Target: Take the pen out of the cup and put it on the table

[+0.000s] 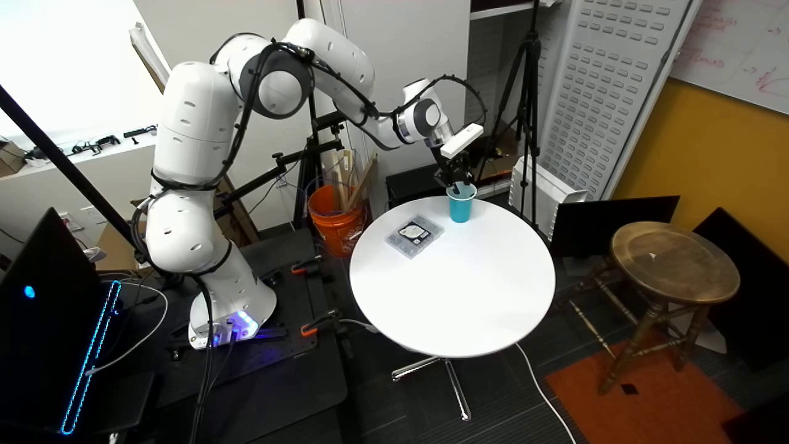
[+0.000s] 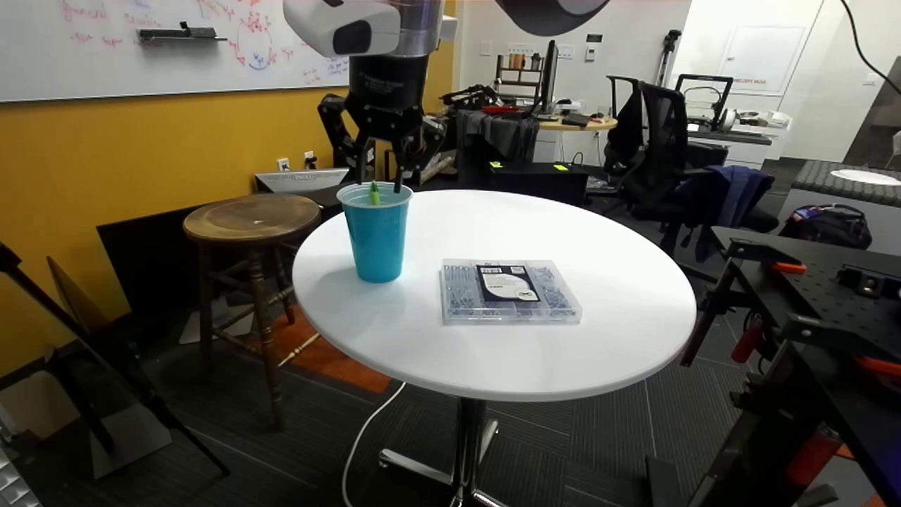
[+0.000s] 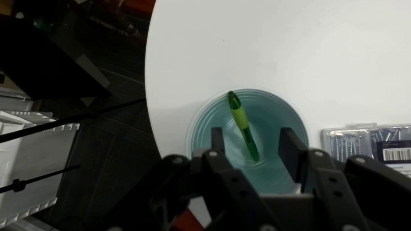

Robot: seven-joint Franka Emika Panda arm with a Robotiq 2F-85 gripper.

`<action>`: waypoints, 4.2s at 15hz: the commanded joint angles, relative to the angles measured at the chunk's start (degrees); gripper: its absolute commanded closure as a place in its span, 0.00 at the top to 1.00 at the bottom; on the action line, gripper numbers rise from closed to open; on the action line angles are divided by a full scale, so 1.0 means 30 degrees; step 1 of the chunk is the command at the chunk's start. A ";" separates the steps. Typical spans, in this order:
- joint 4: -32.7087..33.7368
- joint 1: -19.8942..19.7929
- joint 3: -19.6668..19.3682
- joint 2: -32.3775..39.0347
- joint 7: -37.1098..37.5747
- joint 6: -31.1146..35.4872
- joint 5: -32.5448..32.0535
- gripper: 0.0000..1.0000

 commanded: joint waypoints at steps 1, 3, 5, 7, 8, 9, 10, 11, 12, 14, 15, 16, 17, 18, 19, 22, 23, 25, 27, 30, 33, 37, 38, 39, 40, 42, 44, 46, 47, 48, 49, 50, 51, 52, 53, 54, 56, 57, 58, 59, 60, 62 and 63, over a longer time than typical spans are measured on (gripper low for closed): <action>0.0849 -0.0165 0.0050 0.0777 -0.0775 0.0457 0.0043 0.49; 0.0973 -0.0183 0.0085 0.0973 -0.0835 0.0432 0.0100 0.48; 0.1060 -0.0214 0.0109 0.1161 -0.0945 0.0437 0.0145 0.48; 0.1180 -0.0199 0.0073 0.1342 -0.1152 0.0361 0.0155 0.47; 0.1243 -0.0182 0.0057 0.1424 -0.1190 0.0274 0.0160 0.48; 0.1305 -0.0172 0.0057 0.1485 -0.1292 0.0155 0.0175 0.49; 0.1372 -0.0157 0.0027 0.1576 -0.1440 0.0112 0.0136 0.49; 0.1464 -0.0128 0.0015 0.1643 -0.1581 -0.0032 0.0133 0.49; 0.1575 -0.0064 -0.0030 0.1720 -0.1643 -0.0194 0.0081 0.48; 0.1794 0.0081 -0.0162 0.1869 -0.1924 -0.0515 -0.0066 0.49; 0.1902 0.0131 -0.0204 0.1935 -0.2047 -0.0656 -0.0115 0.49; 0.2002 0.0225 -0.0311 0.2001 -0.2136 -0.0770 -0.0237 0.50; 0.2107 0.0285 -0.0382 0.2072 -0.2144 -0.0860 -0.0332 0.51; 0.2224 0.0367 -0.0462 0.2134 -0.2239 -0.1004 -0.0424 0.50; 0.2342 0.0459 -0.0581 0.2210 -0.2237 -0.1089 -0.0582 0.49; 0.2626 0.0653 -0.0830 0.2401 -0.2095 -0.1171 -0.1218 0.49; 0.2726 0.0715 -0.0914 0.2484 -0.2024 -0.1158 -0.1482 0.50; 0.2902 0.0752 -0.0952 0.2636 -0.1956 -0.1160 -0.1893 0.49; 0.3053 0.0728 -0.0904 0.2776 -0.1981 -0.1183 -0.2184 0.47; 0.3221 0.0677 -0.0814 0.2957 -0.2037 -0.1151 -0.2328 0.21; 0.3291 0.0700 -0.0771 0.3032 -0.2040 -0.1145 -0.2464 0.00; 0.3070 0.0841 -0.0689 0.2781 -0.1916 -0.1262 -0.2466 0.03; 0.2928 0.0954 -0.0732 0.2626 -0.1759 -0.1284 -0.2550 0.03; 0.2812 0.1104 -0.0814 0.2477 -0.1538 -0.1400 -0.2640 0.03; 0.2642 0.1284 -0.0948 0.2292 -0.1244 -0.1447 -0.2856 0.03; 0.2489 0.1593 -0.1158 0.2028 -0.0679 -0.1796 -0.3302 0.03; 0.2400 0.1817 -0.1335 0.1793 0.0084 -0.2221 -0.3956 0.03; 0.2326 0.2025 -0.1462 0.1559 0.1025 -0.2696 -0.4695 0.03; 0.2229 0.2035 -0.1401 0.1378 0.1413 -0.2894 -0.5006 0.03; 0.2151 0.2023 -0.1320 0.1230 0.1806 -0.3069 -0.5262 0.03; 0.2031 0.2022 -0.1220 0.1000 0.2183 -0.3285 -0.5489 0.03; 0.1905 0.2006 -0.1132 0.0782 0.2498 -0.3422 -0.5666 0.03; 0.1761 0.2000 -0.1053 0.0516 0.2766 -0.3543 -0.5769 0.03; 0.1646 0.1980 -0.0984 0.0289 0.3044 -0.3630 -0.5905 0.03; 0.1492 0.1960 -0.0930 -0.0010 0.3346 -0.3737 -0.5981 0.03; 0.1355 0.1893 -0.0845 -0.0273 0.3567 -0.3802 -0.5983 0.03; 0.1012 0.1878 -0.0854 -0.0915 0.4158 -0.4034 -0.6138 0.03; 0.0723 0.1789 -0.0822 -0.1341 0.4450 -0.4099 -0.6089 0.03; 0.0436 0.1663 -0.0785 -0.1743 0.4790 -0.4087 -0.6003 0.03; 0.0190 0.1580 -0.0787 -0.2125 0.5135 -0.4140 -0.5976 0.03; -0.0094 0.1507 -0.0846 -0.2526 0.5640 -0.4150 -0.6062 0.03; -0.0656 0.1300 -0.0957 -0.3300 0.6717 -0.4258 -0.6156 0.03; -0.0950 0.1138 -0.1046 -0.3676 0.7351 -0.4319 -0.6219 0.03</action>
